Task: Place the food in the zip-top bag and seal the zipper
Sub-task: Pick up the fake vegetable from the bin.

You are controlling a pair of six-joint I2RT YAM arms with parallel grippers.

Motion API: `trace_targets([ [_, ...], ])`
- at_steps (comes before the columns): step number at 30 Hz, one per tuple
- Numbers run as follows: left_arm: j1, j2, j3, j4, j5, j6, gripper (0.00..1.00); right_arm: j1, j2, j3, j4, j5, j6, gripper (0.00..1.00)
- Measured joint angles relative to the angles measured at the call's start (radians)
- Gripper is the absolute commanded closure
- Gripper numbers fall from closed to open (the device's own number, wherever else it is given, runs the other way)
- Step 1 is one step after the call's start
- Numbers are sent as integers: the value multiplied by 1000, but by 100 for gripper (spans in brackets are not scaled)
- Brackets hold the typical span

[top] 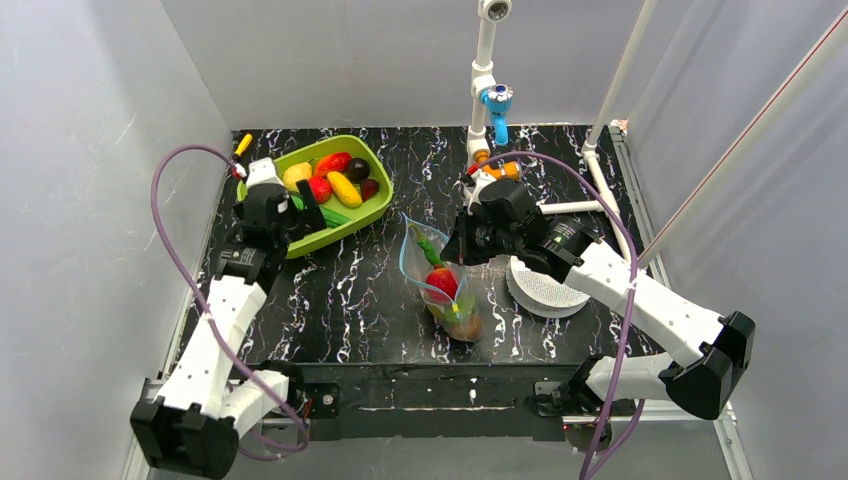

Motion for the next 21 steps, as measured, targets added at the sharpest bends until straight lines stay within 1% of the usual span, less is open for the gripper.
trace_targets([
  [4,131,125,8,47,54,-98,2,-1,0,0,0,-1,0,99],
  [8,235,322,64,68,124,-195,2,-3,-3,-4,0,-2,0,99],
  [11,290,478,139,74,130,-235,3,-6,-14,-13,4,-2,-1,99],
  [14,315,618,209,94,98,-236,4,-9,-27,-23,6,-2,-2,99],
  [17,321,753,286,106,65,-226,8,-11,-30,-26,8,-2,-2,99],
  [18,325,802,322,95,56,-226,12,-12,-32,-27,8,-2,-2,99],
  [21,328,937,438,43,36,-233,15,-12,-39,-32,8,-1,-1,99],
])
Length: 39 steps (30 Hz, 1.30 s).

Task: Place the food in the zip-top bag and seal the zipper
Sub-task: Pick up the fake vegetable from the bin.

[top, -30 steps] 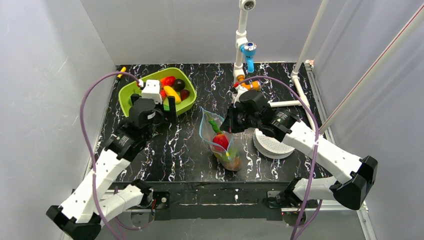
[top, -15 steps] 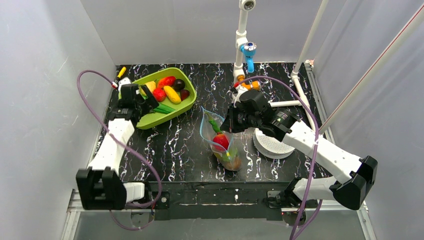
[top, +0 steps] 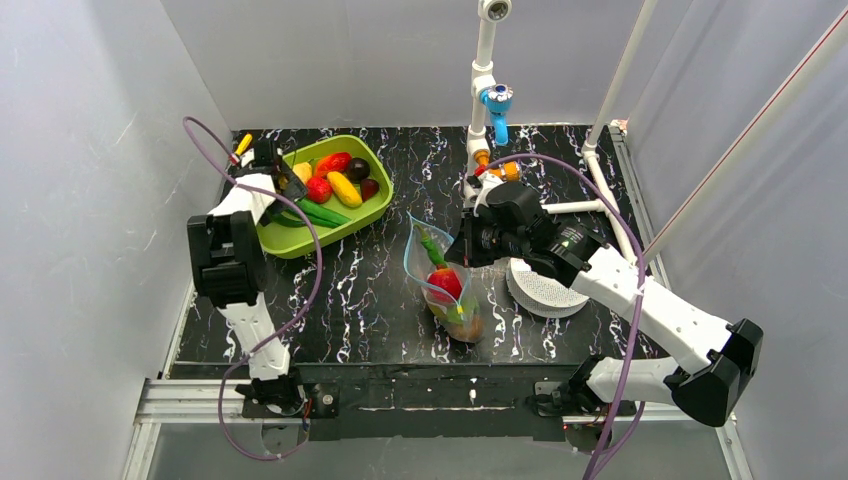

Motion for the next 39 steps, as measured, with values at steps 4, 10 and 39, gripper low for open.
trace_targets([
  [4,4,67,33,-28,-26,-10,23,-1,-5,0,-1,2,0,99],
  [10,7,54,-21,-28,-59,-19,48,-1,-5,0,-1,2,1,99],
  [39,11,-112,-34,-32,-3,25,100,-1,8,7,-19,-4,24,99],
])
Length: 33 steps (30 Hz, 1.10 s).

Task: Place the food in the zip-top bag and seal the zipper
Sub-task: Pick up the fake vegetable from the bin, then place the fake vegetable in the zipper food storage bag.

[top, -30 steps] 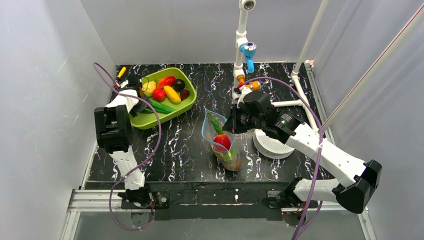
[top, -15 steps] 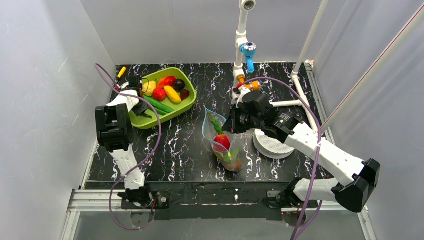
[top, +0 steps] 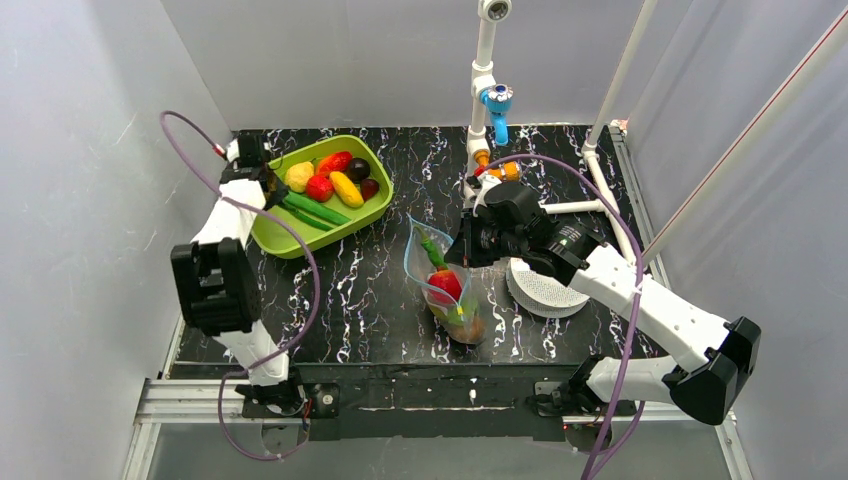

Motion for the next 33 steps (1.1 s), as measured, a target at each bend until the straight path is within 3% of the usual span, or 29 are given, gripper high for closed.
trace_targets([
  [8,0,-307,-2,2,185,-42,100,0,28,9,6,-28,0,99],
  [15,-2,-468,-109,139,686,-157,100,0,32,9,12,-39,0,99],
  [19,-72,-491,-224,277,909,-268,100,0,41,16,15,-44,0,99],
  [26,-375,-560,-288,309,1023,-369,100,0,73,35,27,-49,-1,99],
  [33,-449,-731,-330,229,963,-562,100,0,110,68,27,-13,2,99],
])
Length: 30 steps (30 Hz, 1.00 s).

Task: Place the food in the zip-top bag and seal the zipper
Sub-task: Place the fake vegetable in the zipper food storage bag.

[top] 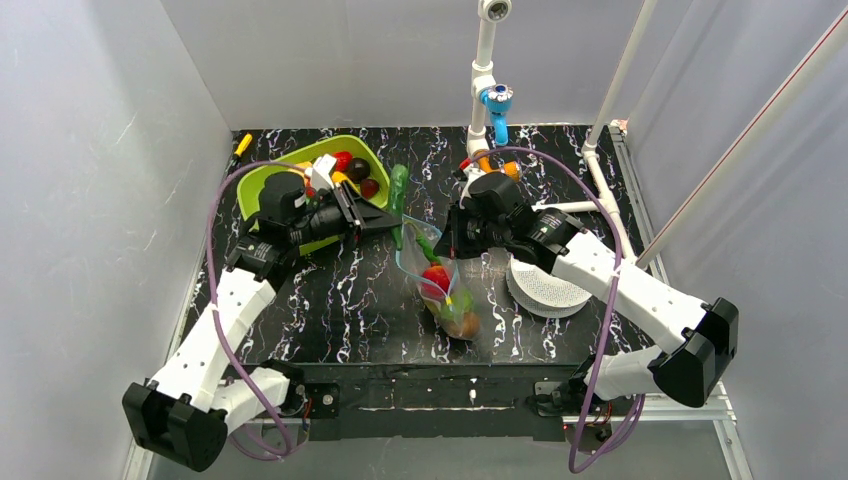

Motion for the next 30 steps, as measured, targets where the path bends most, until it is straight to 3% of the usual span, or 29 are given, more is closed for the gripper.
trace_targets([
  [10,-98,54,-40,-107,-15,-259,100,0,8,6,1,24,2,99],
  [18,-160,3,-85,-176,-66,-417,100,0,13,7,1,63,2,99],
  [30,-221,42,-101,-218,-101,-507,100,0,13,7,3,84,-2,99],
])
